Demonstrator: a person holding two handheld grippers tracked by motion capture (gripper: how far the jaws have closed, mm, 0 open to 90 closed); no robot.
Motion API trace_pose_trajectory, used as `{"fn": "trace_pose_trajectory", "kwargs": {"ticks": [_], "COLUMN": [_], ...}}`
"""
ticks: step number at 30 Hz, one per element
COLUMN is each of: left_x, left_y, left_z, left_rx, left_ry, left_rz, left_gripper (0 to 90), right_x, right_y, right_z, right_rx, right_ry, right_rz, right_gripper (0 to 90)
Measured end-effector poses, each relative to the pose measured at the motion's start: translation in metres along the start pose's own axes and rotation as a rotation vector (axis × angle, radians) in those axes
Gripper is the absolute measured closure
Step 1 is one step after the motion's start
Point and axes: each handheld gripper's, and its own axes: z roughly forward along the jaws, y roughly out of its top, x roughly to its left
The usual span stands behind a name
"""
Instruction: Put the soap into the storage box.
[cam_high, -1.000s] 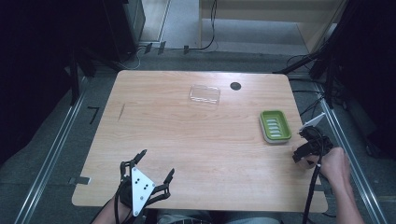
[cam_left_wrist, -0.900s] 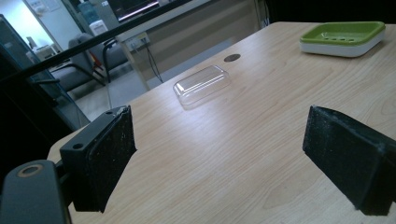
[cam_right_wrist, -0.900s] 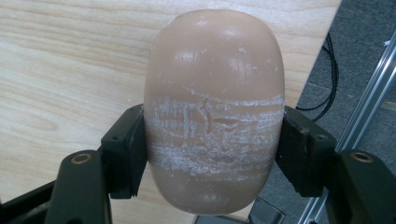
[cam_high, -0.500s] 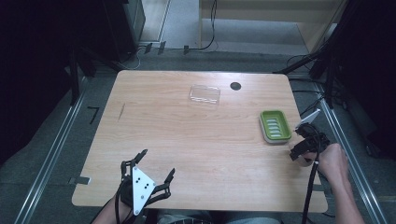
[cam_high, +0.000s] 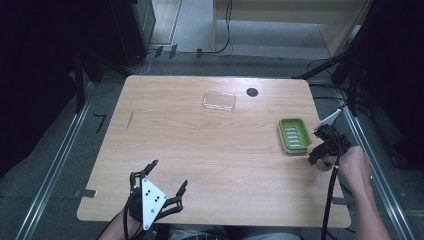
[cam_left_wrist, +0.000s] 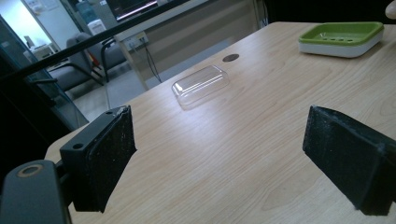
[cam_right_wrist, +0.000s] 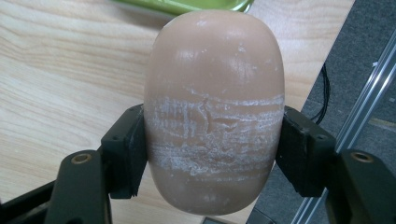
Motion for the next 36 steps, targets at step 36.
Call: {"fn": "trace_pose_trajectory", "kwargs": {"ticks": [36], "left_x": [0.000], "left_y": [0.000], "left_z": [0.000], "left_rx": [0.000], "left_ry": [-0.001], "left_rz": [0.000], "left_gripper": [9.9], "right_x": [0.008], "right_y": [0.050], "right_z": [-0.011], "right_rx": [-0.038], "right_ry": [0.000], "right_rz": [-0.033], "right_gripper": [33.5]}}
